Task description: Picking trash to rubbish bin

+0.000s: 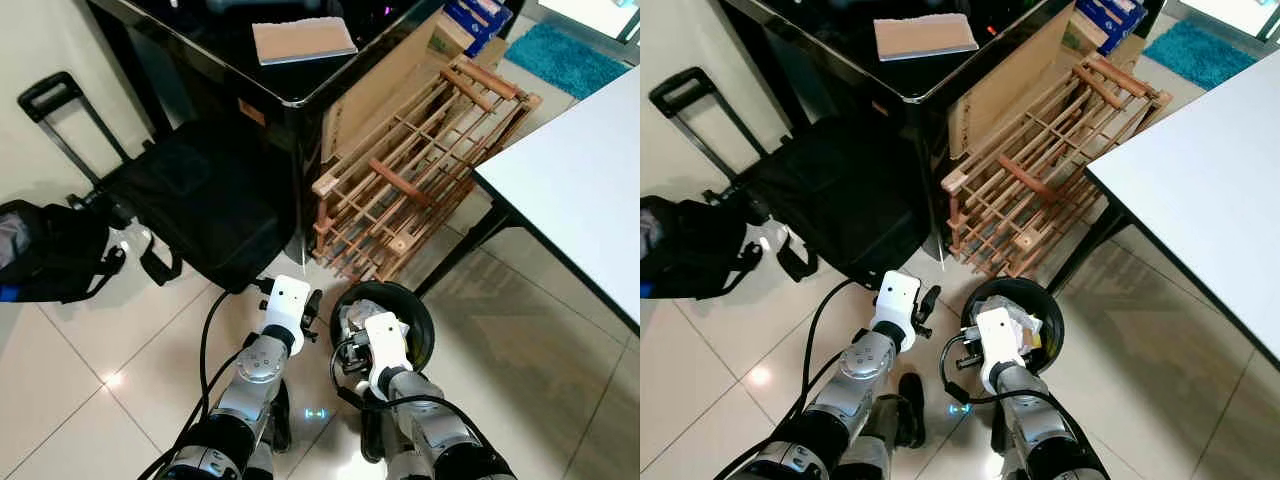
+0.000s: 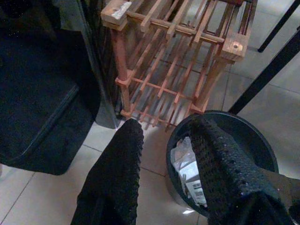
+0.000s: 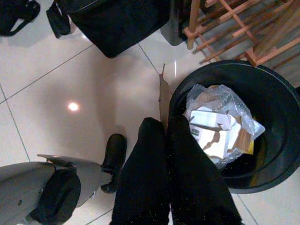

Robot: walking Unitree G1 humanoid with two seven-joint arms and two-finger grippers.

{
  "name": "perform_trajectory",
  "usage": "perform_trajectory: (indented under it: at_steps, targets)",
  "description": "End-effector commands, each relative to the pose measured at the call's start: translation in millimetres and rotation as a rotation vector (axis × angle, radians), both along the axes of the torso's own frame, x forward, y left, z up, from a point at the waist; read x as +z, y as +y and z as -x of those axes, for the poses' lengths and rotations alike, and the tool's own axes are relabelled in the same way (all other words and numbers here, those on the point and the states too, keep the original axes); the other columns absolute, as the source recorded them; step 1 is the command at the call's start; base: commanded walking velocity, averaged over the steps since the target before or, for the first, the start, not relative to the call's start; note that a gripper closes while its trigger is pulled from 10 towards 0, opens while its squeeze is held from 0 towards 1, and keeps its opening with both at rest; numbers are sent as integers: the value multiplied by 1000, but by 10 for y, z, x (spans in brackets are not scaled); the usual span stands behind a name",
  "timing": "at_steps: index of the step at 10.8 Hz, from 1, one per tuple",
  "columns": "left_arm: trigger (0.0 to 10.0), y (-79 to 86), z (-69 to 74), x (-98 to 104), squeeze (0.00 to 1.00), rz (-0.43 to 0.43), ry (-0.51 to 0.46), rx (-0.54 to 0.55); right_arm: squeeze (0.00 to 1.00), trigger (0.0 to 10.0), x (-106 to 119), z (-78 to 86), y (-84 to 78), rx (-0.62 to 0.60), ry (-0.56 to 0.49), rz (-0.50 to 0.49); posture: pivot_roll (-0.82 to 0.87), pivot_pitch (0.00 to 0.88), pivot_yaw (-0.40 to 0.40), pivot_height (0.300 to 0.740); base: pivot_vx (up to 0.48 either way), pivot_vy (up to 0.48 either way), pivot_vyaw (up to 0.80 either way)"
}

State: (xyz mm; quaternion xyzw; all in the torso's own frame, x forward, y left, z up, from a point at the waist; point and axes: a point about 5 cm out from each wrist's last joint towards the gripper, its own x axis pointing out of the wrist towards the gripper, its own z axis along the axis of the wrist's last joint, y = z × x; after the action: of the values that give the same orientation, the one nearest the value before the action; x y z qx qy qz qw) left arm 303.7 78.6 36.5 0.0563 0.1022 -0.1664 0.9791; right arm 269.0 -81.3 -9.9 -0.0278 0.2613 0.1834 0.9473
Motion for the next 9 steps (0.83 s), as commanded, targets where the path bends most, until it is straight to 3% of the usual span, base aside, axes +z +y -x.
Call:
perform_trajectory:
  at_steps: [1,9]
  targets:
    - [10000,-10,74,-90,0,-2,39,-10,0,10000,-88,88,-11,2,37,9,13,335,6,740,0,0,0]
    - [10000,62,60,-110,0,-20,47,-6,0,10000,-193,143,-135,-61,79,84,22,360,7,740,0,0,0]
